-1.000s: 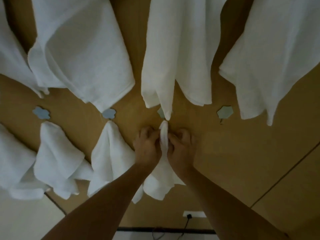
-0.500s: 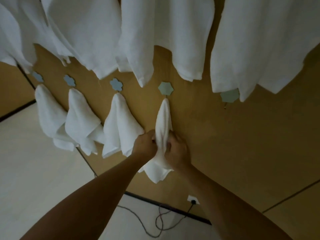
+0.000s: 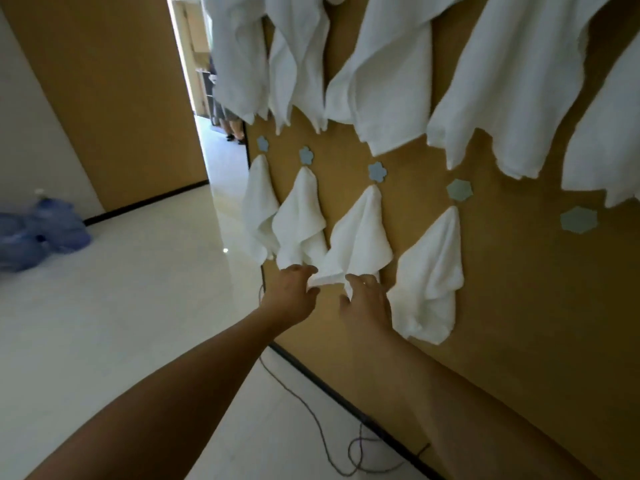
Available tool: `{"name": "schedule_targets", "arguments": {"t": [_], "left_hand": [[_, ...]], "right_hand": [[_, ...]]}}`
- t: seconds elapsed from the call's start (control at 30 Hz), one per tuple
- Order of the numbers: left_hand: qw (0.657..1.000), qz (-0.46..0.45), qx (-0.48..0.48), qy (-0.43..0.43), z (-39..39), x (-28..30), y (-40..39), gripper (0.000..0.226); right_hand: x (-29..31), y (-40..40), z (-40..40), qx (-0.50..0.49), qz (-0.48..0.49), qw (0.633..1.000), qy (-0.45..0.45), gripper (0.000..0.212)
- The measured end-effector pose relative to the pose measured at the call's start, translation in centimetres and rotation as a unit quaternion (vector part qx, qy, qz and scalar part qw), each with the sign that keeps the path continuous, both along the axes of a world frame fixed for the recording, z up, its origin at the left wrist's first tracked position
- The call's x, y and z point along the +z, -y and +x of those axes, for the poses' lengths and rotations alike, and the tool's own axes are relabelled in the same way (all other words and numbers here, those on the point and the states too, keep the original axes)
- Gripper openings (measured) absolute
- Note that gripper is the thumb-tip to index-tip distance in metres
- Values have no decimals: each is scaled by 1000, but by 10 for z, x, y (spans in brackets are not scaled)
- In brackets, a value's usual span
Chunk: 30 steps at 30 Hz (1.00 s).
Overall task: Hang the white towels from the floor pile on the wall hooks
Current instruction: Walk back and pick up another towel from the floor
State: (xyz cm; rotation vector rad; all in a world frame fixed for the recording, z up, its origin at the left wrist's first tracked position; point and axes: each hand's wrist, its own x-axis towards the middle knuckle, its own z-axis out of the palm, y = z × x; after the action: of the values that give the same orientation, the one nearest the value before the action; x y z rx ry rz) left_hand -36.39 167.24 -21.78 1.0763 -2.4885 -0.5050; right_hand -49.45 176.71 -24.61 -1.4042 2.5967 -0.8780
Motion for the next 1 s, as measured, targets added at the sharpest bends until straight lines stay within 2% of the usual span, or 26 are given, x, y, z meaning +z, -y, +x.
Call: {"name": "schedule_targets", "arguments": {"t": [0.17,0.23,0.33,0.47,0.57,0.7,0.8,0.87,1.0], "left_hand": [[993,-11,118,8,180,2,0,48],[984,-12,178,25,262,1,-7,50],[962,-7,270,39,387,2,-25,51],[917,-6,396,43,548,5,-76,53],[874,7,484,45,655,4,-130,52],[798,23,601,39,773,-5,-218,51],[723,37,689,36,845,-16,-290,51],[694,43,718,28,870,-18,-317,51],[608,56,792,27,950,-21,-391,52]], "right_hand": [[15,28,152,127,27,991,-27,34],[19,36,224,188,34,981,-18,40],[23,46,337,282,31,959,-23,47],[25,40,492,395,32,917,-36,47],[24,23,603,484,42,873,-53,48],[20,-15,745,600,43,795,-77,50],[12,-58,849,681,45,725,-85,50],[8,-75,888,705,42,703,-81,51],[-6,-126,1003,780,37,619,-85,51]]}}
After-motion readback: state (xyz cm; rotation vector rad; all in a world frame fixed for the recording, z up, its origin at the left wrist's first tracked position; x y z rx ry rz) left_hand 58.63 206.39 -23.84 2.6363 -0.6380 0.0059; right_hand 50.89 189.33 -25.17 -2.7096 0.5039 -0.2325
